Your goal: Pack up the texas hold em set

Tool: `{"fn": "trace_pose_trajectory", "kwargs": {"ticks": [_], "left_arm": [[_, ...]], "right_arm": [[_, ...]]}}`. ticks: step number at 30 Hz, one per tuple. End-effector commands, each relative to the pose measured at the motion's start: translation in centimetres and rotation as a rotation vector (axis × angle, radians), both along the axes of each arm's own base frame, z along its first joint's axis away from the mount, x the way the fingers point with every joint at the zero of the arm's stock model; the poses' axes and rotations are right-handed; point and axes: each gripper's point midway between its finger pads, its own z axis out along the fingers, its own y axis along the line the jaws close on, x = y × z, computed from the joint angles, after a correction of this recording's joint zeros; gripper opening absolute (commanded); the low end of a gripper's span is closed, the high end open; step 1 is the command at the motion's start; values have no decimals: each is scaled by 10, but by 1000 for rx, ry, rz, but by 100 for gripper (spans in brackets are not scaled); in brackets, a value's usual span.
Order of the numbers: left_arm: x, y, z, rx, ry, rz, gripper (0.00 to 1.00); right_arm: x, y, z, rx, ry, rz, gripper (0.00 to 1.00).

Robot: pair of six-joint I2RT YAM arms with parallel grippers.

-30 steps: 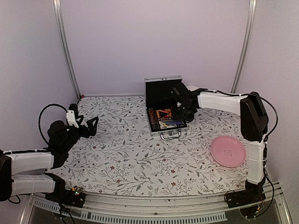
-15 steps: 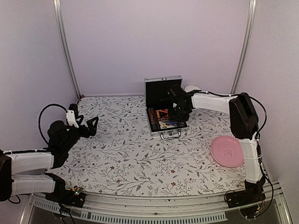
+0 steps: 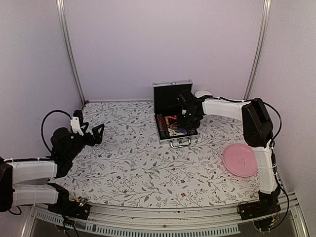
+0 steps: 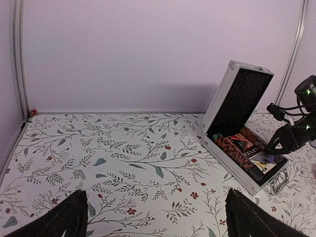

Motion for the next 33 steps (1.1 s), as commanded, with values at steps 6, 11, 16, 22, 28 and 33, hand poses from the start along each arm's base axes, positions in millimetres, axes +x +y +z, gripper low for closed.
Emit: {"fn": "trace_pose_trajectory", "kwargs": {"ticks": [6, 11, 16, 22, 28, 33], "left_arm": [[3, 1, 2, -2, -5, 1, 97], [3, 2, 2, -3, -6, 2, 97], [3, 3, 2, 0, -7, 11, 97], [3, 5, 1, 2, -6, 21, 97], [4, 4, 0, -2, 0, 17, 97], [5, 6, -1, -2, 6, 27, 97]], "right_arm": [[5, 5, -5, 1, -4, 22, 58], [7, 4, 9, 6, -32, 18, 60], [6, 3, 41, 34, -86, 32, 63], [-22, -23, 79, 43, -172, 43, 72], [-72, -65, 91, 43, -179, 1, 77], [-126, -82, 92, 102, -146, 0, 77]]}}
